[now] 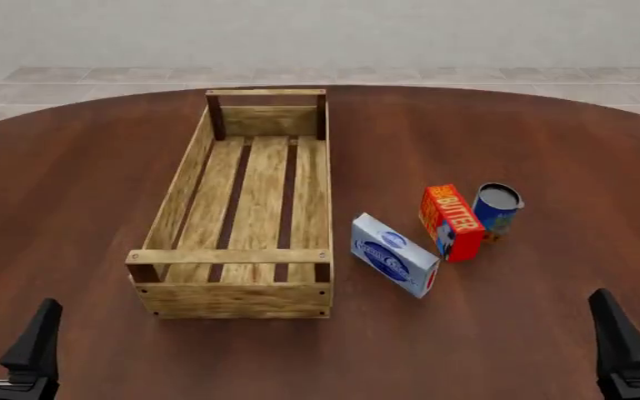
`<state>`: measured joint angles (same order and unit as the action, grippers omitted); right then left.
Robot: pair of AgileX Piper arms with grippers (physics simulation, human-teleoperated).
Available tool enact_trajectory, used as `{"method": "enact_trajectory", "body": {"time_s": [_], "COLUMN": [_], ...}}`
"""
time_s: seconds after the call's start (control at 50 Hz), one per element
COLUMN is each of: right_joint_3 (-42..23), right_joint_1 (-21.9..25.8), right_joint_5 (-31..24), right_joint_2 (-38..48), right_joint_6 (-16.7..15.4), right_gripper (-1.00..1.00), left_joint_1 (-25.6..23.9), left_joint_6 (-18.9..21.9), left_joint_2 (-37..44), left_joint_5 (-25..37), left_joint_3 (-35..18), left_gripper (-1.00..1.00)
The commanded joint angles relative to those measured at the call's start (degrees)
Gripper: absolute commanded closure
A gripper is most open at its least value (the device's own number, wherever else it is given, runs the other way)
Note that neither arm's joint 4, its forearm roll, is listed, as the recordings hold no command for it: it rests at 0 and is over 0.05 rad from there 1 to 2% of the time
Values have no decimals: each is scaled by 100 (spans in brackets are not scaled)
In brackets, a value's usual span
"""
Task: Pick up the cream cheese and put it in the tray.
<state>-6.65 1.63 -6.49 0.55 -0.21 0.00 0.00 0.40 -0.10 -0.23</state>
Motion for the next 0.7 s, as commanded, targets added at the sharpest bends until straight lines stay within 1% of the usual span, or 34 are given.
{"method": "enact_trajectory", "body": {"time_s": [0.02,0.06,0.16,0.22,0.24,0.3,0.34,0.36,0.4,0.42,0.46,0.5,0.52,0.54,0.56,0.58,0.6,0.62,0.66,0.68,0.7], "right_joint_3": [-762,-826,-1044,-1205,-1277,-1447,-1476,-1519,-1600,-1622,-1755,-1775,-1824,-1825,-1853,-1897,-1945,-2012,-2046,-2110,-2139], "right_joint_1": [219,275,467,632,648,633,697,782,911,983,950,975,1029,1029,1123,1124,1125,1156,1132,1101,1136], "right_joint_5": [-532,-517,-290,-264,-256,-329,-342,-349,-388,-389,-461,-463,-482,-480,-511,-528,-553,-597,-623,-627,-645], "right_joint_2": [176,291,1119,1475,1618,1767,1828,1994,2136,2240,2362,2419,2612,2614,2697,2816,2892,2869,2935,3170,3313], "right_joint_6": [191,189,110,173,33,-54,-107,-248,-342,-360,-226,-284,-506,-506,-629,-415,-311,-464,-486,-554,-691], "right_gripper": [-100,-100,-100,-100,-100,-100,-100,-100,-100,-100,-100,-100,-100,-100,-100,-100,-100,-100,-100,-100,-100], "left_joint_1": [-1,-1,0,0,0,-1,1,2,0,0,0,0,0,0,0,0,0,0,0,-1,-1], "left_joint_6": [0,0,-2,1,-1,0,0,-1,0,0,0,0,0,0,-1,0,-1,0,-1,0,0], "left_joint_2": [1,1,3,4,3,3,2,2,2,2,2,3,3,3,3,3,4,3,4,3,3], "left_joint_5": [-1,-1,-1,-1,-1,-1,-1,-1,-1,-1,-1,-1,-1,-1,-1,-1,-1,-1,-1,-1,-1], "left_joint_3": [-2,-2,-1,-1,-1,-1,-2,-1,-2,-2,-2,-1,-1,-1,-1,-1,-1,-1,-1,-1,-1], "left_gripper": [-100,-100,-100,-100,-100,-100,-100,-100,-100,-100,-100,-100,-100,-100,-100,-100,-100,-100,-100,-100,-100]}}
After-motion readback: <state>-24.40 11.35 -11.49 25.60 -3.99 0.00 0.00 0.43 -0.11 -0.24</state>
